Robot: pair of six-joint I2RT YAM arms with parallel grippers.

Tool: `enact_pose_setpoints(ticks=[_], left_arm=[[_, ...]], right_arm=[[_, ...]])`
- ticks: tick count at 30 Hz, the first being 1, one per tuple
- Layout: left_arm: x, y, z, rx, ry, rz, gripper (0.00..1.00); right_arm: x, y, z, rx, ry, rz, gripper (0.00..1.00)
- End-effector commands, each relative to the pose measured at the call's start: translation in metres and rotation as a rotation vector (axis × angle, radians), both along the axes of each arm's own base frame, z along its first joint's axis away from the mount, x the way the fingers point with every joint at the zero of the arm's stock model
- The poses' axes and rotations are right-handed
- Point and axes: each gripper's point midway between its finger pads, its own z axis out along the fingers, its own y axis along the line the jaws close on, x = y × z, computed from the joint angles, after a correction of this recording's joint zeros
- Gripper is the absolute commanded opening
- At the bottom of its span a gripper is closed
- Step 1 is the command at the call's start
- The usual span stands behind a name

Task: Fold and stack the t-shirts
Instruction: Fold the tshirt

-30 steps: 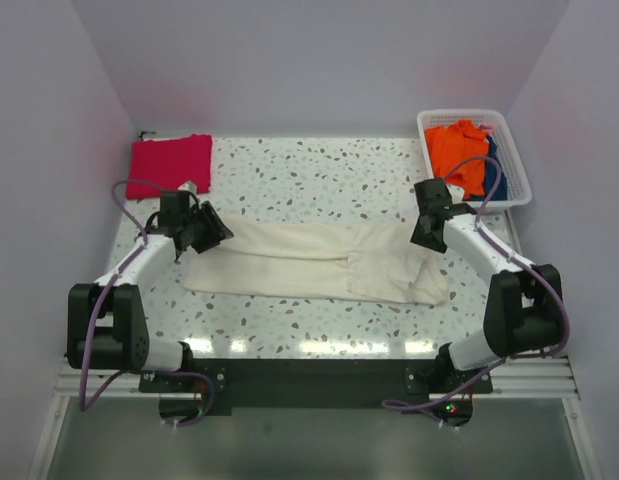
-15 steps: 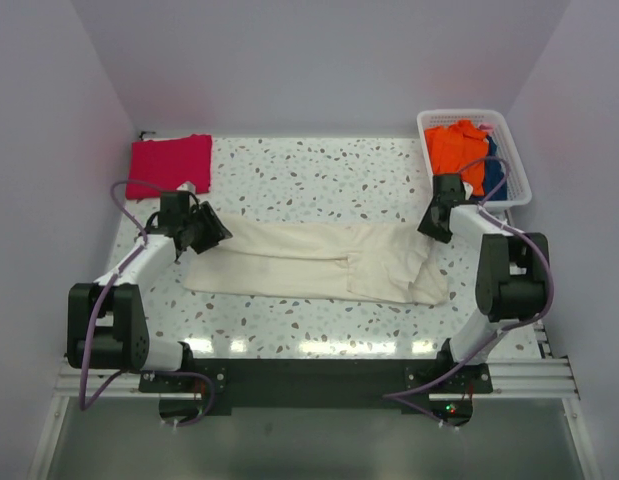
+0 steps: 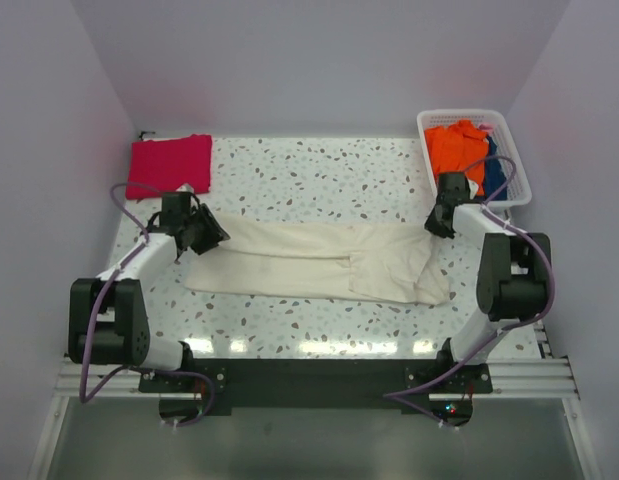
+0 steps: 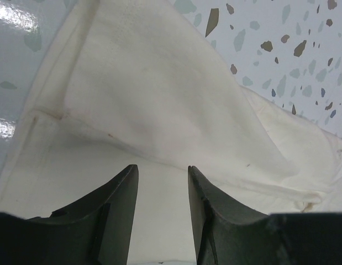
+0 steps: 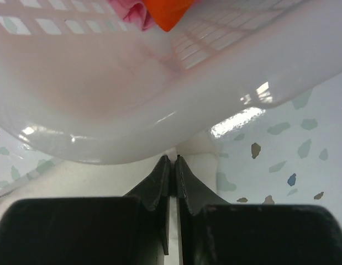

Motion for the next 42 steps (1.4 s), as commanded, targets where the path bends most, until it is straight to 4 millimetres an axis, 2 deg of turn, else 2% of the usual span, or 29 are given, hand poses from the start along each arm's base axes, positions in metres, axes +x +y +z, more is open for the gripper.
enact_pose_setpoints(ticks=[1, 5, 7, 8, 9, 13, 14, 15, 17, 18, 23, 26, 36, 38, 42], left_arm=[[0.006, 0.004, 0.0, 0.006, -0.008, 0.037, 0.45], [0.004, 0.012, -0.001, 0.032, 0.003, 0.07, 0.42], [0.004, 0.019, 0.001, 0.06, 0.002, 0.094, 0.41], [0.005, 0.021, 0.004, 0.071, -0.002, 0.103, 0.4], [0.005, 0.026, 0.006, 0.091, -0.008, 0.119, 0.4], [0.007, 0.04, 0.008, 0.155, -0.002, 0.172, 0.42], [0.006, 0.043, 0.007, 0.166, 0.004, 0.183, 0.44], [0.005, 0.048, 0.006, 0.188, 0.016, 0.202, 0.51], [0.006, 0.05, 0.006, 0.195, 0.012, 0.219, 0.55], [0.007, 0.052, 0.005, 0.199, 0.017, 0.227, 0.57], [0.022, 0.05, 0.01, 0.184, -0.001, 0.255, 0.57], [0.027, 0.048, 0.003, 0.185, 0.017, 0.261, 0.53], [0.034, 0.038, -0.016, 0.181, 0.059, 0.279, 0.42], [0.04, 0.038, -0.016, 0.184, 0.052, 0.28, 0.34], [0.06, 0.039, 0.0, 0.195, 0.013, 0.277, 0.2]], right_arm=[[0.017, -0.021, 0.032, -0.042, -0.095, -0.074, 0.06], [0.017, -0.02, 0.03, -0.019, -0.093, -0.075, 0.15], [0.013, -0.015, 0.032, 0.009, -0.092, -0.067, 0.25], [0.011, -0.013, 0.036, 0.016, -0.101, -0.066, 0.29], [0.007, -0.012, 0.042, 0.022, -0.114, -0.063, 0.38], [-0.005, 0.01, 0.058, 0.075, -0.148, -0.005, 0.46], [-0.007, 0.019, 0.06, 0.07, -0.151, 0.018, 0.47], [-0.012, 0.031, 0.066, 0.073, -0.162, 0.05, 0.47], [-0.017, 0.044, 0.07, 0.068, -0.172, 0.085, 0.48], [-0.021, 0.059, 0.07, 0.072, -0.171, 0.125, 0.49], [-0.03, 0.113, 0.078, 0.133, -0.194, 0.266, 0.49], [-0.034, 0.135, 0.075, 0.163, -0.187, 0.323, 0.49], [-0.049, 0.167, 0.063, 0.203, -0.158, 0.415, 0.49], [-0.053, 0.171, 0.059, 0.209, -0.147, 0.426, 0.49], [-0.061, 0.177, 0.051, 0.223, -0.127, 0.452, 0.49]])
